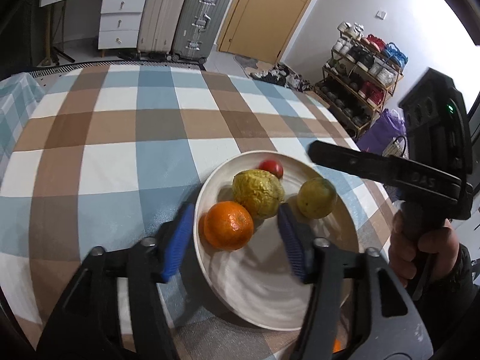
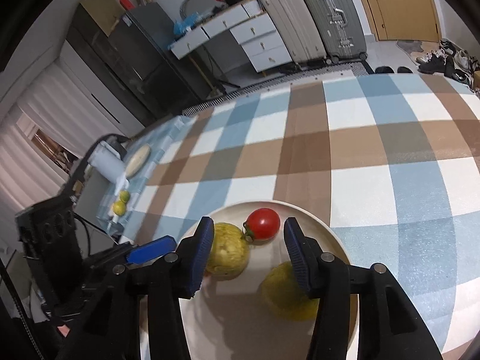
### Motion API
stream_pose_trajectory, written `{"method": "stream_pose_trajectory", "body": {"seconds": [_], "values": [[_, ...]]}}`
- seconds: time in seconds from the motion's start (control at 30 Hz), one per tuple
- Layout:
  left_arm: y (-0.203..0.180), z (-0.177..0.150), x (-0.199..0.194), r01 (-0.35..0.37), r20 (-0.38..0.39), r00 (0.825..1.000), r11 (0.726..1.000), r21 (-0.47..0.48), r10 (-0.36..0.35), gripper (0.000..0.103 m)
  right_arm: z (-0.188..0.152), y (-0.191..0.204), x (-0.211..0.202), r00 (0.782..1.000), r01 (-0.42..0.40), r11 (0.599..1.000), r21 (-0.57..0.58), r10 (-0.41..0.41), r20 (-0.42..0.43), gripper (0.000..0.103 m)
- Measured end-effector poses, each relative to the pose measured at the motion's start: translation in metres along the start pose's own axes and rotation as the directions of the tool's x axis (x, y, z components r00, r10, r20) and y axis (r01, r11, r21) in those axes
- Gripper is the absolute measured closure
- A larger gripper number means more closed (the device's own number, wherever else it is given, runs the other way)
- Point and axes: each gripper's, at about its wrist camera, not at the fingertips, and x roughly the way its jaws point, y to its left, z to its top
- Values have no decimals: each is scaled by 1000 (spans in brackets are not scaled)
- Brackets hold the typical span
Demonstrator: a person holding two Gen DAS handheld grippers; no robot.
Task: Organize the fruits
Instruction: 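Release the orange and tomato onto the cream plate with both tools, then withdraw both tools from the plate toward the remaining fruits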
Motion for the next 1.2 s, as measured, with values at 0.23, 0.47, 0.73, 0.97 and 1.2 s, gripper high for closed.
{"method": "stream_pose_trajectory", "body": {"seconds": [0.23, 0.47, 0.73, 0.97, 1.2], "values": [[-16, -8, -37, -32, 56, 998, 999, 13, 31, 30, -20, 17, -60, 992, -20, 999, -30, 23, 122, 23], [-50, -30, -80, -71, 108, 992, 996, 47, 65, 22, -55, 33, -119, 976, -22, 999, -43, 31, 215, 6], [-84, -60, -113, -100, 128, 988, 993, 69, 91, 17, -104, 48, -169, 960, -13, 998, -66, 31, 280, 1], [-105, -92, -142, -84, 146, 986, 995, 53, 76, 8, -138, 60, -197, 947, 7, 996, -89, 22, 319, 0], [-132, -123, -167, -129, 179, 978, 985, 117, 106, 1, -172, 70, -213, 943, 32, 993, -118, 9, 333, 0]]}}
